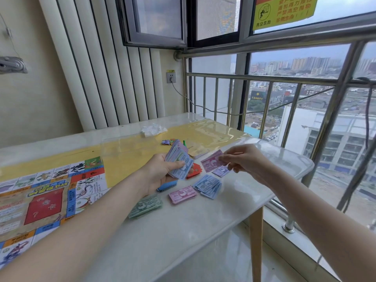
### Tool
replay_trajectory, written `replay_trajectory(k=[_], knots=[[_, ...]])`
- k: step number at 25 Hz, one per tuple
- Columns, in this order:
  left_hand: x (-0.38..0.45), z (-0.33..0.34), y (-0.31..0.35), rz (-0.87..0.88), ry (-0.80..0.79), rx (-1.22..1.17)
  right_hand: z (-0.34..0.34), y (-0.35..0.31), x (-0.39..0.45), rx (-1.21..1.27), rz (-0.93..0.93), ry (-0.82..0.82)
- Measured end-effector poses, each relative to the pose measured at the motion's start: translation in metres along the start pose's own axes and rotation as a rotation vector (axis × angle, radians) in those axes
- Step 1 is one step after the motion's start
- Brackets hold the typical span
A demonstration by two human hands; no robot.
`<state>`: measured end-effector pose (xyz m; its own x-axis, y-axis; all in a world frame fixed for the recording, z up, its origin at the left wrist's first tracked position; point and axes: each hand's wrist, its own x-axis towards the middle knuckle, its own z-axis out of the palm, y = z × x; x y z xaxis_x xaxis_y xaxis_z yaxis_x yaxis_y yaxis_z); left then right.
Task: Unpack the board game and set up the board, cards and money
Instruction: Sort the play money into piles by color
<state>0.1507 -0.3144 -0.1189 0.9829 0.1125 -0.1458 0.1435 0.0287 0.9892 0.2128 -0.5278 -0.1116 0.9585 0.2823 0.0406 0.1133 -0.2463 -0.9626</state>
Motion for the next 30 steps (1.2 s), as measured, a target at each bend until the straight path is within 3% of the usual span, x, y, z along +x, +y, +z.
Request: replay_trajectory(k=[6,13,17,19,21,25,30], knots=[[0.004,-0.003,0.002,0.0,0.009,0.051,0.009,0.0,0.006,0.007,-0.002,-0.082],[-0.01,-0.029,-0.003,-0.012,0.01,0.032,0.064,-0.001,-0.005,-0.123,-0.013,-0.292],[-0.022,-0.034,-0.005,-0.03,-0.027,-0.001,0.085,0.001,-0.009,-0.808,-0.189,-0.188],[-0.026,-0.034,-0.005,-0.038,-0.021,0.001,0.088,0.0,-0.013,-0.98,-0.211,-0.146],[-0.028,-0.037,-0.005,-0.044,-0.003,0.032,0.088,-0.007,-0.014,-0.898,-0.223,-0.123],[-0.029,-0.04,-0.002,-0.05,-0.029,0.047,0.086,-0.023,-0.011,-0.237,-0.124,-0.225],[-0.028,-0.035,0.002,-0.036,-0.08,-0.033,0.081,-0.024,-0.005,-0.076,-0.085,-0.27]])
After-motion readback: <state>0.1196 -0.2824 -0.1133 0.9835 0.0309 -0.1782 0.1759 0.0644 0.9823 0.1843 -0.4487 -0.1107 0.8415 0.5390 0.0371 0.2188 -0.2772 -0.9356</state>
